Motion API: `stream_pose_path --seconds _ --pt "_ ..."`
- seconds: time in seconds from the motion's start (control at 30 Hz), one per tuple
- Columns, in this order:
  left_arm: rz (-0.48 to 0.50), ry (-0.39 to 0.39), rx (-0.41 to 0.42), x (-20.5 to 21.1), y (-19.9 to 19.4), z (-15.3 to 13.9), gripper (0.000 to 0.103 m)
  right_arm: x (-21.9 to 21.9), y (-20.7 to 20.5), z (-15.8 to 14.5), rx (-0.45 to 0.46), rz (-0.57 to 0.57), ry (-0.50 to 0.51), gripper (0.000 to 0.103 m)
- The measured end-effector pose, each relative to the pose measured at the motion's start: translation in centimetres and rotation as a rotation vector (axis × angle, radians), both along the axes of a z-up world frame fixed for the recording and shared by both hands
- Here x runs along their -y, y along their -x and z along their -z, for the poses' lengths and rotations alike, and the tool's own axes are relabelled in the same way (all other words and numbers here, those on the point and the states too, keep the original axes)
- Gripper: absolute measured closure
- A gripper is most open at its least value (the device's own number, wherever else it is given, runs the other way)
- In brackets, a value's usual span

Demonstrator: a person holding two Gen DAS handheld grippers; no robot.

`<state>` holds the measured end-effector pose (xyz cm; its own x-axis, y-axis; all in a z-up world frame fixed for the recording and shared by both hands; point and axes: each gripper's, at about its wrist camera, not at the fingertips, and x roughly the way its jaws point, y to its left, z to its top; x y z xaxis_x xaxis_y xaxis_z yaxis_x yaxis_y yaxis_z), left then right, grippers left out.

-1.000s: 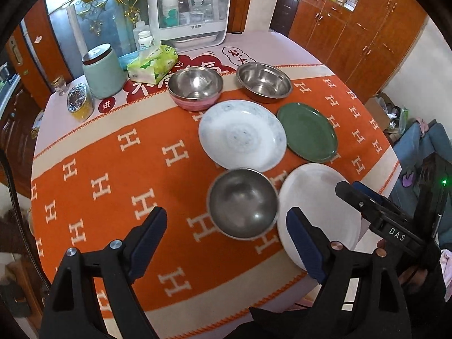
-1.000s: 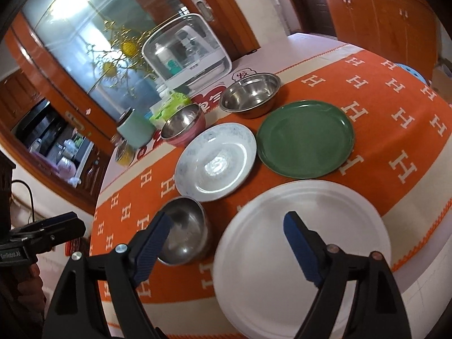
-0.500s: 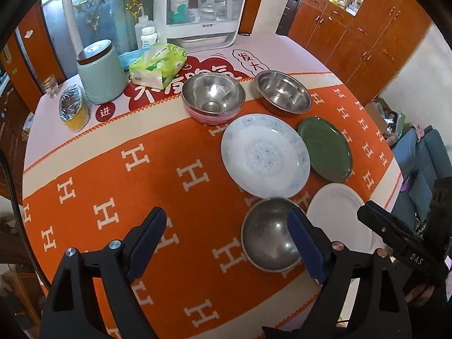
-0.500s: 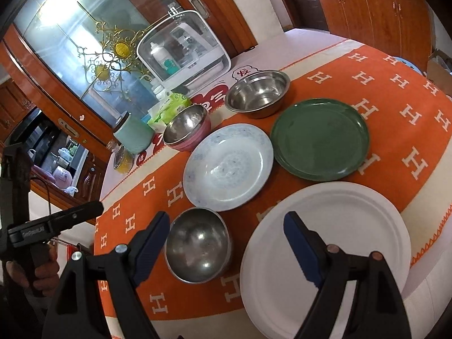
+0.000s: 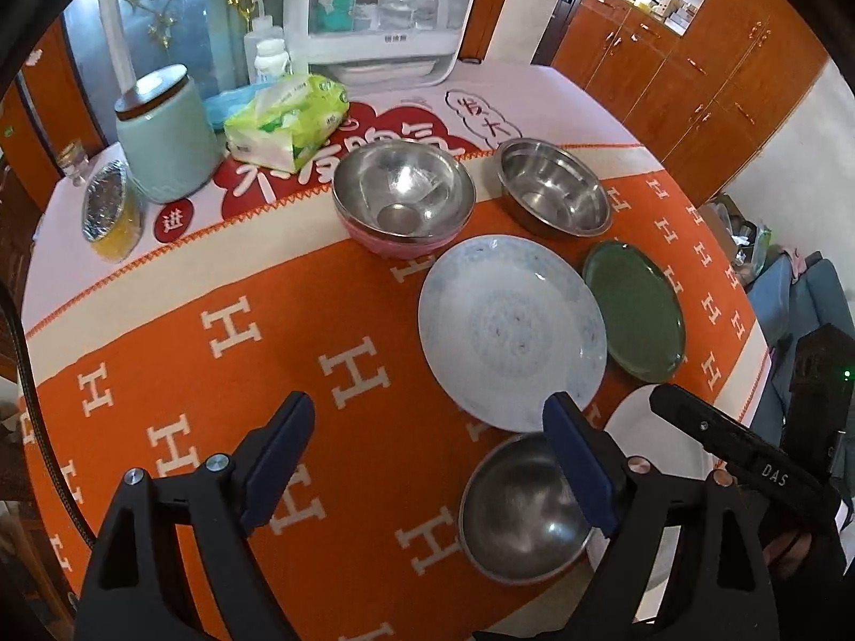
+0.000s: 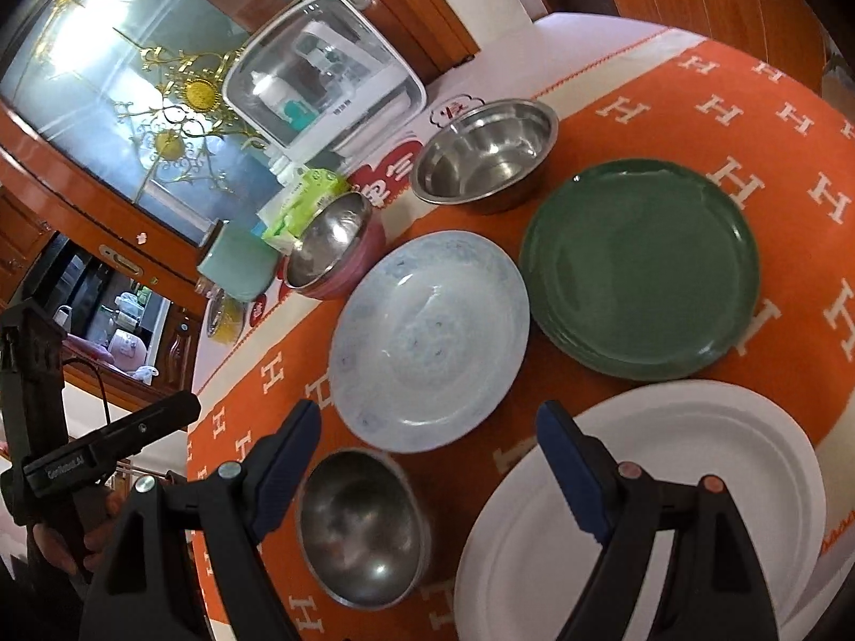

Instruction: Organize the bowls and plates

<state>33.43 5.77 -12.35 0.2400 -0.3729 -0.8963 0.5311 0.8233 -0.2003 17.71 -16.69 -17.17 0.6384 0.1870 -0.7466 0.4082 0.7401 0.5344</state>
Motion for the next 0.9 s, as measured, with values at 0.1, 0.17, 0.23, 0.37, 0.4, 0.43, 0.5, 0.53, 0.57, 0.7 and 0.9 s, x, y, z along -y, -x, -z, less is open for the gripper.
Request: stream_pose_path --seconds 0.1,0.17,0.23,0.37,0.4,0.43,0.5,0.53,0.57,0.7,0.9 --pt "0.005 -0.012 -0.029 0.9 -0.9 1.6 0.017 0.6 -0.7 1.3 -0.021 -0.001 -0.038 0.02" --pt "0.013 -0.011 -0.048 1.5 -1.4 2.7 0.017 0.9 -1.1 2.0 -0.029 0.001 -0.054 0.02" --pt "0.018 -0.007 -0.066 1.9 -1.8 3.6 0.017 1.2 -1.5 2.9 -0.05 0.01 -0.067 0.022" --pt "0.031 0.011 -0.108 3.0 -3.2 5.7 0.017 1.7 -2.4 4.2 -0.073 0.021 -0.08 0.034" --pt "0.032 0.01 -0.111 3.2 -3.4 6.1 0.017 1.7 -2.7 4.5 -0.078 0.021 -0.082 0.035" --pt "0.032 0.007 -0.114 3.4 -3.6 6.7 0.017 1.8 -2.9 4.8 -0.082 0.024 -0.083 0.038" --pt "0.029 -0.002 -0.129 3.7 -4.1 7.8 0.017 1.9 -3.2 5.3 -0.088 0.029 -0.091 0.043" --pt "0.026 -0.001 -0.141 3.8 -4.3 8.5 0.017 2.0 -3.3 5.6 -0.092 0.032 -0.096 0.047" --pt "0.023 0.001 -0.146 3.7 -4.5 8.9 0.017 2.1 -3.5 6.0 -0.098 0.033 -0.099 0.051" --pt "0.001 0.021 -0.177 3.6 -5.3 10.7 0.021 2.3 -3.9 6.9 -0.118 0.035 -0.095 0.063" --pt "-0.022 0.07 -0.233 3.7 -5.8 12.6 0.038 2.9 -4.4 7.6 -0.101 0.041 -0.092 0.078"
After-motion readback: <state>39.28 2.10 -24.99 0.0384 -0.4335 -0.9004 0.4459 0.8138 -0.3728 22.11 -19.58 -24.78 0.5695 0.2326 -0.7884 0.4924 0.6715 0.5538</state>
